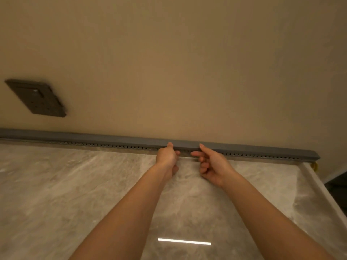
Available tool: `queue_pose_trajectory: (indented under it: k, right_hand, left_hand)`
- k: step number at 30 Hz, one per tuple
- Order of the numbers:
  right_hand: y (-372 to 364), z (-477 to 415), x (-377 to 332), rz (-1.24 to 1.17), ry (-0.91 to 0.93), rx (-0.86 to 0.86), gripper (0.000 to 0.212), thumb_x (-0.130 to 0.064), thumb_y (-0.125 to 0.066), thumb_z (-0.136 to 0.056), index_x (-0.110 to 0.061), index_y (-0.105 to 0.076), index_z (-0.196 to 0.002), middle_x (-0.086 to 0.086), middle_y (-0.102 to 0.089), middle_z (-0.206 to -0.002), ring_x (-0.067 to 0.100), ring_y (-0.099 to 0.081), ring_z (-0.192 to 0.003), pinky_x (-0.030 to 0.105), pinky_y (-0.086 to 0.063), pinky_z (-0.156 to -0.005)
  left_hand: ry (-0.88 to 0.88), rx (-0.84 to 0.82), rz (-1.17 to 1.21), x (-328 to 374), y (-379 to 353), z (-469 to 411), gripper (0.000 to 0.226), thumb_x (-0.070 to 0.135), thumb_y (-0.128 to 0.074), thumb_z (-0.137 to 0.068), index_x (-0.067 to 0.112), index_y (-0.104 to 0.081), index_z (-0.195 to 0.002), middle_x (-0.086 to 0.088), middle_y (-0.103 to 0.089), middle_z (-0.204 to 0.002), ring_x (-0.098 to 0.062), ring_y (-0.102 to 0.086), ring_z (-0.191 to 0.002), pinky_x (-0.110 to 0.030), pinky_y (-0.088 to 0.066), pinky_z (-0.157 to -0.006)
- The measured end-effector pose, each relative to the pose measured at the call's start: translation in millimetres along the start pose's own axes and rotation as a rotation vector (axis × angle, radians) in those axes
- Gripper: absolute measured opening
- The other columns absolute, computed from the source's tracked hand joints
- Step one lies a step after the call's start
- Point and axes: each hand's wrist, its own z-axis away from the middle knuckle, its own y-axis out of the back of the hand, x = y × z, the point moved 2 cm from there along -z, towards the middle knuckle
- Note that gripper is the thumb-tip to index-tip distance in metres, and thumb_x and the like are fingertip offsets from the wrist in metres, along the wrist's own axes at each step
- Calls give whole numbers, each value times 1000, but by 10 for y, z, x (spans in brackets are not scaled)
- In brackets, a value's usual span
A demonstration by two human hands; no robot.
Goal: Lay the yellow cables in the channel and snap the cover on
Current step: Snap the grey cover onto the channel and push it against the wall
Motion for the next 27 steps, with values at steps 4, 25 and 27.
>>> queue_pose_trajectory:
  k: [4, 25, 27]
  right_hand:
    - [334, 35, -66, -31, -12, 18, 35, -33, -54, -91, -3, -67, -79, -6, -44, -41, 2, -33, -30, 14, -28, -31]
    - [307, 20, -313, -137, -130, 124, 26, -17, -44, -98, 1, -54, -82, 1, -47, -50, 4, -29, -47, 12, -25, -30]
    - [313, 9, -311, -138, -129, 123, 26, -17, -44, -98, 0, -53, -80, 1, -48, -48, 4, -28, -46, 13, -24, -32]
  left_hand:
    - [21, -19, 54, 33, 7, 15, 43, 31, -28, -102, 10, -43, -68, -1, -29, -55, -13, -18, -44, -15, -15, -32]
    - [-26, -35, 180, -31, -19, -7, 45, 33, -28, -102, 9, -44, -67, 0, -28, -54, -6, -19, -23, -13, -14, -29]
    - [-74, 16, 141, -79, -43, -12, 48, 36, -29, -102, 9, -46, -65, -2, -33, -54, -10, -25, -30, -16, -18, -32]
